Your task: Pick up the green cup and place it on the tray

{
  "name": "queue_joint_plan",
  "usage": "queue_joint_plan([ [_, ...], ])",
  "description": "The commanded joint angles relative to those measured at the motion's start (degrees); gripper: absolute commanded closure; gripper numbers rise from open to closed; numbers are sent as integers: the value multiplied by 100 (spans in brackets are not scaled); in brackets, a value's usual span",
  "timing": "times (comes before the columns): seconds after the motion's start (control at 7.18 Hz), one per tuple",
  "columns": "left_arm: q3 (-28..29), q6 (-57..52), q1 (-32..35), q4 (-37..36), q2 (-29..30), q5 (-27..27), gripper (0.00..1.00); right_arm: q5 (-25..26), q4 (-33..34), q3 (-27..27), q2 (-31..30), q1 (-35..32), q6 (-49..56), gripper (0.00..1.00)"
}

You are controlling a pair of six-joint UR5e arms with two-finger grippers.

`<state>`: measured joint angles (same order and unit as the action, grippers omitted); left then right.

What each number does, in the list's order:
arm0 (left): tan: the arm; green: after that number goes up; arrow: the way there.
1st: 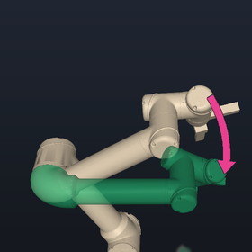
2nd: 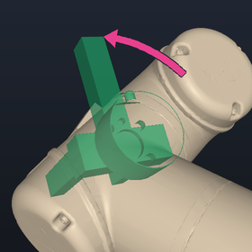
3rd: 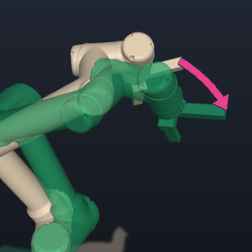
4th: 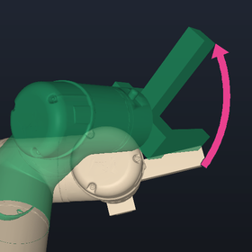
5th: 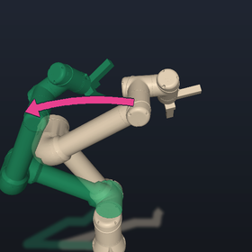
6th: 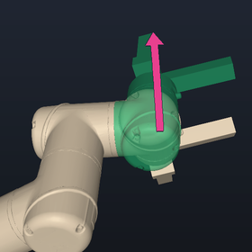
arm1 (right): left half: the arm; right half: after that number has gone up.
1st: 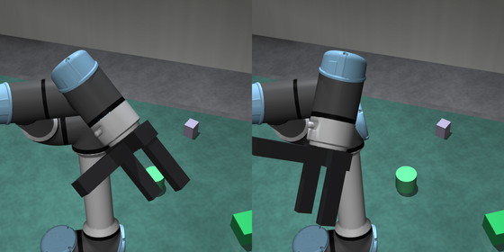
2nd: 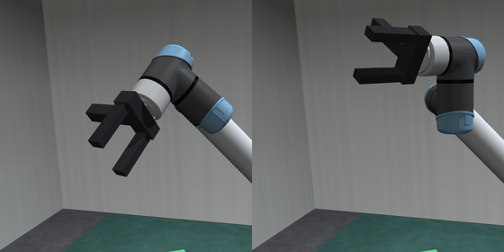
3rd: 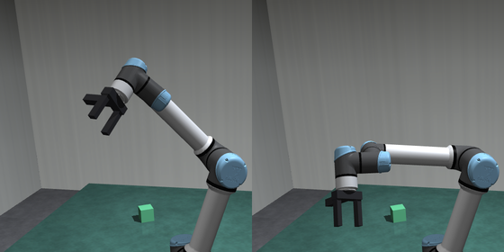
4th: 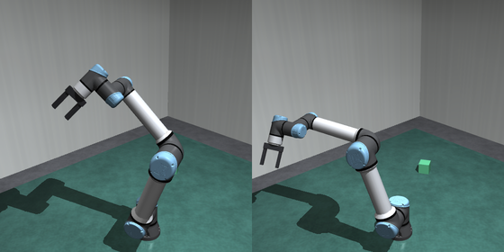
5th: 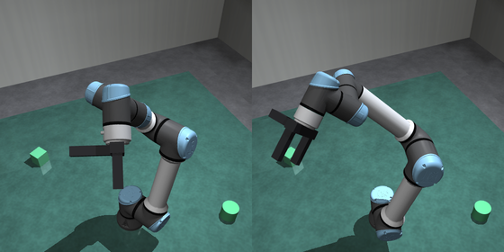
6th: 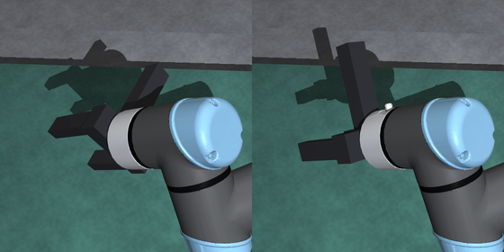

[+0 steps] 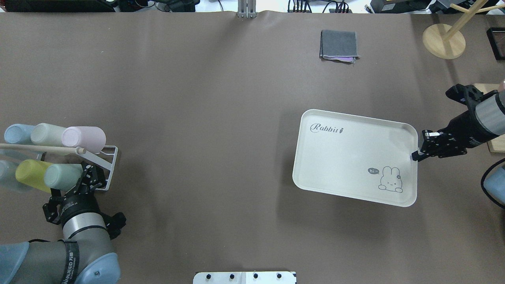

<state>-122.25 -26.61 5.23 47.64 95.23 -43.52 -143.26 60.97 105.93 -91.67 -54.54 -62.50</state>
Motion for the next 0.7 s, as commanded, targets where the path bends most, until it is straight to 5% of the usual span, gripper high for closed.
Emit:
queue_joint_plan([
  [0.0,44,24,4,0,-13,71,3,349,20,-29,516,591,-402,100],
  [0.56,211,42,13,0,-4,221,5,728,581,-99,1378,1287,-421,100],
])
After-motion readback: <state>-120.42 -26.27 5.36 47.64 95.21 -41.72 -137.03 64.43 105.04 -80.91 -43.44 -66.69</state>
